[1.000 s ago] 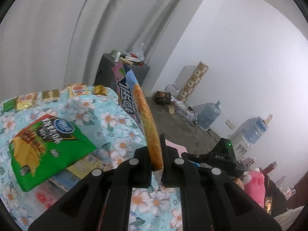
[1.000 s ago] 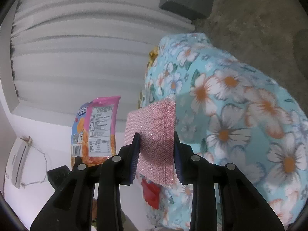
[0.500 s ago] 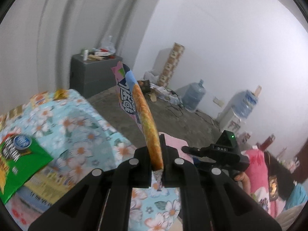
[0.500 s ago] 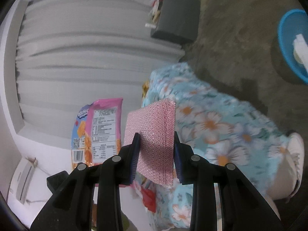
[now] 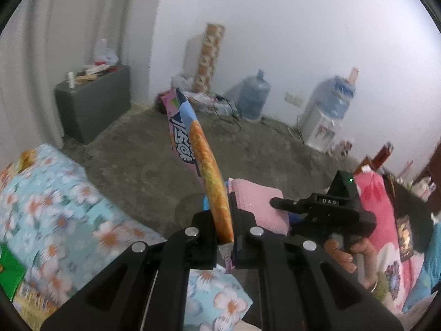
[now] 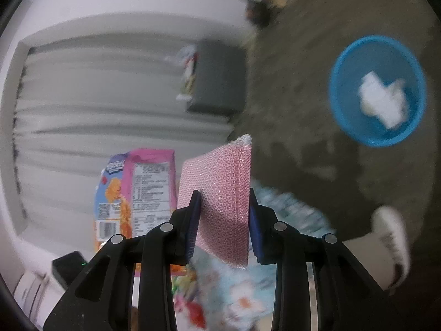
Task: Collect trash
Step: 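Carry snack bag and sponge over the blue wastebasket and open both tools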
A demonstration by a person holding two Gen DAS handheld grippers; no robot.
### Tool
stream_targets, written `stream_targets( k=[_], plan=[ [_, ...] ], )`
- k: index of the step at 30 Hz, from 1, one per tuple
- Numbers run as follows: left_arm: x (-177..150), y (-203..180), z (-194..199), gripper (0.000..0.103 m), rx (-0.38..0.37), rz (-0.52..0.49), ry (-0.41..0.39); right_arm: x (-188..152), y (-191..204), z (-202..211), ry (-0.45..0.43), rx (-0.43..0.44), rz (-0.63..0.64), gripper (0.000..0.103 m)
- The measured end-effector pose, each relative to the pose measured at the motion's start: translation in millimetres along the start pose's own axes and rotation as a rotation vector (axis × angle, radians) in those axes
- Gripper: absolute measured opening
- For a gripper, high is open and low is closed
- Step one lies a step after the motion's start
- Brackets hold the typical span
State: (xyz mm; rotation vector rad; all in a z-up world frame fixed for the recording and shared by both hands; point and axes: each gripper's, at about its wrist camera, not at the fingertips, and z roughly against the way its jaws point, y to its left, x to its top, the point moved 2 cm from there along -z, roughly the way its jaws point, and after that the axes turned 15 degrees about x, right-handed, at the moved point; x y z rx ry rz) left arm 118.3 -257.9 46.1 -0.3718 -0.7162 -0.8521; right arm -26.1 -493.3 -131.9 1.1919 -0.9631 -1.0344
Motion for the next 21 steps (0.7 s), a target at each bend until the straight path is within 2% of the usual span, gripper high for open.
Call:
stream_targets(
  k=[6,13,20,21],
  plan=[
    [15.8,-48.6,-63.7,0.006,-0.024,-0.132,0.083,20.1,-29.9,25.3,-0.124,-0.183,0.02,0.03],
    [17.3,-108.3,-159.3,0.006,-0.017,-0.281,0.204,42.2,-75.9,27.6,-0.214,-0.386,0.004,0.031],
    [13.9,-159.4,-240.7,0.007,-0.001,-0.357,0.266,79.9,-123.8,24.5,-0.255,-0.492,-0.045,0.035],
    [12.4,-163.6,-248.6,0.01,0.0,-0.355,0.282,84.6,-130.5,24.0,-0.266,-0.5,-0.054,0.038]
  ],
)
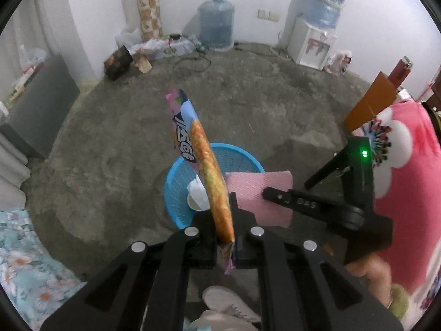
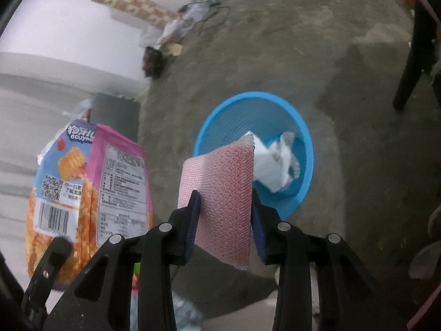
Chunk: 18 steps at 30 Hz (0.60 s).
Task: Collect trash
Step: 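Carry snack bag and sponge over the blue wastebasket and open both tools, then move both open tools back over the bed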
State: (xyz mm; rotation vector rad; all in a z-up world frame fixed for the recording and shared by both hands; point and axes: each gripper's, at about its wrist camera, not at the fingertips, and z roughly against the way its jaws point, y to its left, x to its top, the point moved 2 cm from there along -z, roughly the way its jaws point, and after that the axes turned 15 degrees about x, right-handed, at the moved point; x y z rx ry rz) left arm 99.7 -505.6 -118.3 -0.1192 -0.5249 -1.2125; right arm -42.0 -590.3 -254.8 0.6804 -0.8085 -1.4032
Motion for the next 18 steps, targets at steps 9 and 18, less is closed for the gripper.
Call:
stream_targets(
  k=[9,18],
  plan=[
    [7.6,-6.8,-10.5,0.054,-0.035,0.101,0.004,2.1,-64.1,-14.5,-0.012,-0.073,-0.181,0.068],
    [-2.0,36.1,68.4,0.062,-0.033,0.202,-0.102,-14.7,-56.2,29.1,-0.084,-0.024,-0.133,0.068]
  ],
)
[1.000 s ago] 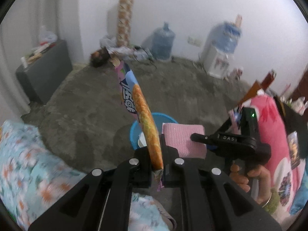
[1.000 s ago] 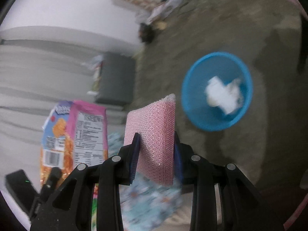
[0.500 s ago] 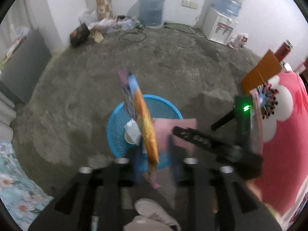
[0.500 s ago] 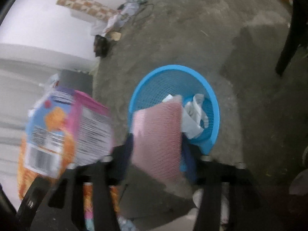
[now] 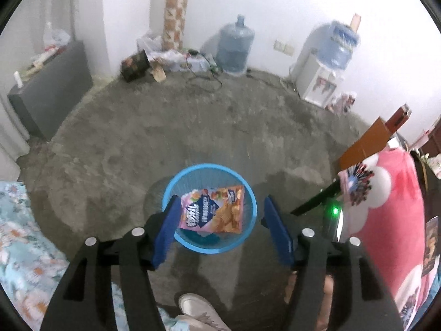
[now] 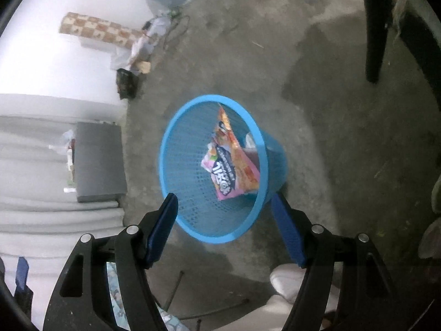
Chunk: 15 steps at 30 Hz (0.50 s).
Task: Collect trash
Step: 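Move both open tools back over the bed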
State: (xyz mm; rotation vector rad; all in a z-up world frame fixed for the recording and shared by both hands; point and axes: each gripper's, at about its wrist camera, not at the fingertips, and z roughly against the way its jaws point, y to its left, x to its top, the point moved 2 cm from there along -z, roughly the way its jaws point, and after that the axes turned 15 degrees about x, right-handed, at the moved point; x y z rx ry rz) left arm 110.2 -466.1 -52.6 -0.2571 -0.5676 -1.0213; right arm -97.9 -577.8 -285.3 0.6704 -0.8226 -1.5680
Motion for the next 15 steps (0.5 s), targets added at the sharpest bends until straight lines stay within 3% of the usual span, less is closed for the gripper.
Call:
stream_targets(
  k=[6,15],
  plan=[
    [-12.9,33.1,77.6,0.072,0.016,0.024,-0.081,-14.1,45.1,13.8,-0.025,0.032,0.138,0.068],
    [-62.1,118.3,190.4,0.083,0.095,0.158,-0.18,-71.1,160.7,42.5,0.017,0.088,0.558,0.068]
  ],
)
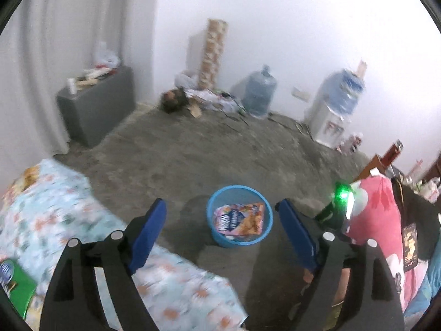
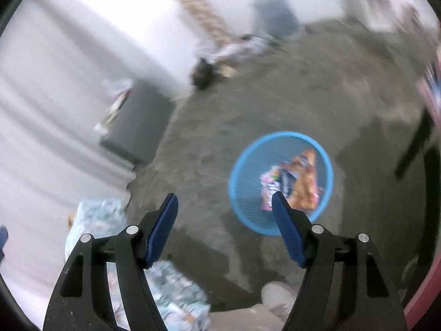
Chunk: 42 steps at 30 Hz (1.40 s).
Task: Collect trash
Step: 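Move both open tools back over the bed, then grasp the clear plastic wrapper with left tool while right tool grasps the red wrapper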
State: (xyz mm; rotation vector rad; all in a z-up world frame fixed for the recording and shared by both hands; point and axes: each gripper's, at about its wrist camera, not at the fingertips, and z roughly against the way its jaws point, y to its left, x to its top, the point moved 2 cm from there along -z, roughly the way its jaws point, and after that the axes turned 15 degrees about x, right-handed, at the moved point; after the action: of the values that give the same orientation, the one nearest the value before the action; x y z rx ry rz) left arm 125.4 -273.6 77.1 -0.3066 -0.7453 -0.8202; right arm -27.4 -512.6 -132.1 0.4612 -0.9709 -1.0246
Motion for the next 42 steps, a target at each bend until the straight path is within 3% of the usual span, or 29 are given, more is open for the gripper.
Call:
stream_targets(
  k=[5,13,21,25,33,38,42],
  plan=[
    [-26.5,70.5,66.6,0.088,0.096,0.112,-0.089,-14.6,64.2,6.9,0.091,0.133,0.171,0.069],
    [-108.1,179.3,169.2,0.092,0.365,0.355,-0.167,-56.4,126.4,-2.9,0.293,0.341,0.277,0.071],
    [-197.9,224.2,219.0,0.093,0.484,0.492,-0.145,-111.6,195.5,-35.4,0.529,0.527,0.305,0.071],
    [-234.2,222.4,220.0,0.093,0.49,0.492,-0.116,-150.3,230.6,-43.0,0.64,0.593,0.322,0.071],
    [-282.5,219.3,188.8,0.093,0.443,0.516,-0.021,-204.8,261.7,-45.0,0.815,0.665,0.326,0.071],
    [-310.7,254.7,175.6,0.093,0.402,0.694,-0.002,-251.0,274.9,-56.2,0.949,0.701,0.285,0.071],
    [-338.6,294.0,162.5,0.087,0.272,0.907,0.013,-282.0,276.4,-67.4,1.03,0.7,0.234,0.07]
  ],
)
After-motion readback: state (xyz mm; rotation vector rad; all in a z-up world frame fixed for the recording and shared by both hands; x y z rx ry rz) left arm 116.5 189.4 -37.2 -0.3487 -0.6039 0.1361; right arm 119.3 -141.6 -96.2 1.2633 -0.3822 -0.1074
